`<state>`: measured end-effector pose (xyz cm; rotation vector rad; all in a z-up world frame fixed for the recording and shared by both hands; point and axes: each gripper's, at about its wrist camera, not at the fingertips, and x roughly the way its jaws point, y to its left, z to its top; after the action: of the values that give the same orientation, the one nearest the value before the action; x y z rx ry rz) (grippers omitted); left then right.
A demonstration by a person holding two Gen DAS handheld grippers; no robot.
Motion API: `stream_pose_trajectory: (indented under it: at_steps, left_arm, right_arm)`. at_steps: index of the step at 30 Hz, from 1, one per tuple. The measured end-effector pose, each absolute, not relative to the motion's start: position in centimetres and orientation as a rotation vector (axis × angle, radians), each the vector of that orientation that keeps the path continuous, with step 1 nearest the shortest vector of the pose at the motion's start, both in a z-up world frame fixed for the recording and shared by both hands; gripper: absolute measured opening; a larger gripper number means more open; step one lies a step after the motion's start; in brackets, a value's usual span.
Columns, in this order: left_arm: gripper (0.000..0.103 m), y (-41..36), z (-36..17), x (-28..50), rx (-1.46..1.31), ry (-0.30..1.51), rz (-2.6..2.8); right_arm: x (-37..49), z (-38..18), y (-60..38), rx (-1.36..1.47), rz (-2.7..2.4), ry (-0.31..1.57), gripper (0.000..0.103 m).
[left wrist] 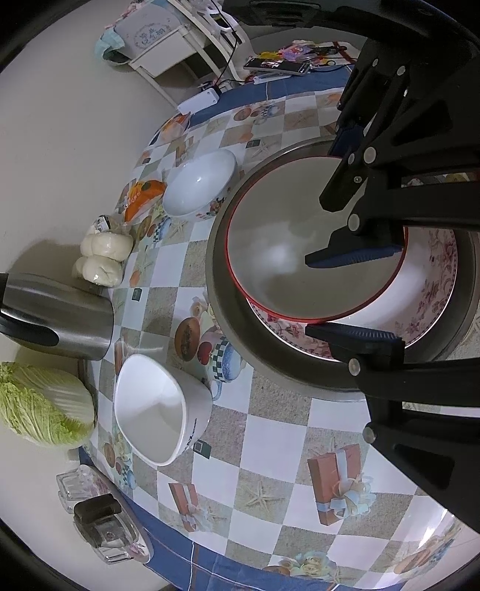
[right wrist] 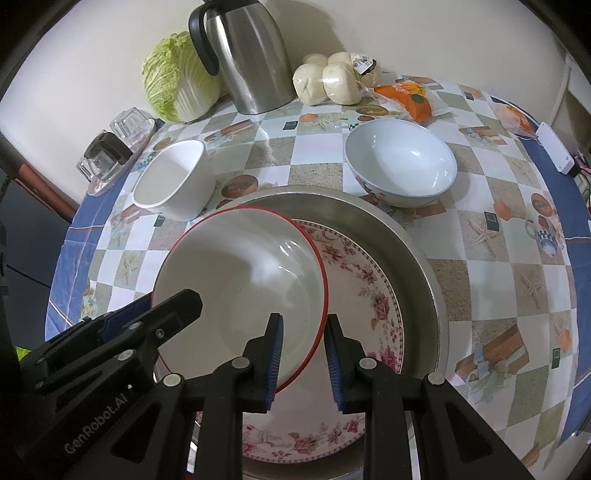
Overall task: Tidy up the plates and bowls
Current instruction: 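Lower the red-rimmed bowl onto the floral plate and open both grippers, then withdraw both grippers and move them toward the white square bowl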
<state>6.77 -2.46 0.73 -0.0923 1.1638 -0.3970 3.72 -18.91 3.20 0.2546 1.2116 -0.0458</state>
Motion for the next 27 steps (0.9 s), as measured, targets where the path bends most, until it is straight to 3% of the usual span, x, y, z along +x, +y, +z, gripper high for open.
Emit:
stream_pose_trajectory:
  at_steps: [6, 11, 14, 18, 20, 27]
  left_arm:
    - [0.033, -2.4, 1.0, 6.7, -0.093, 1.156, -0.389]
    - [0.046, -1.9, 1.7, 6.7, -0.102, 1.129, -0.369]
    - [0.050, -1.5, 2.0, 6.7, -0.116, 1.115, -0.356]
    - [0.054, -0.6, 2.3, 6.9, -0.125, 1.097, -0.304]
    - [0.070, 0.1, 2.4, 7.1, -0.139, 1.092, -0.269]
    - [0.076, 2.0, 2.2, 7.7, -0.179, 1.087, -0.187]
  right_arm:
    - [3.7, 3.7, -19.1, 0.249, -0.049, 1.193, 0.026]
    - [3.6, 4.6, -19.1, 0.242, -0.056, 1.163, 0.028]
    - [3.5, 5.2, -19.2, 0.232, -0.067, 1.138, 0.035]
    - [3.5, 5.6, -19.4, 0.234, -0.085, 1.113, 0.057]
    - [3.5, 5.8, -19.5, 0.222, -0.104, 1.101, 0.063]
    - [3.6, 5.7, -19.7, 0.213, -0.122, 1.097, 0.070]
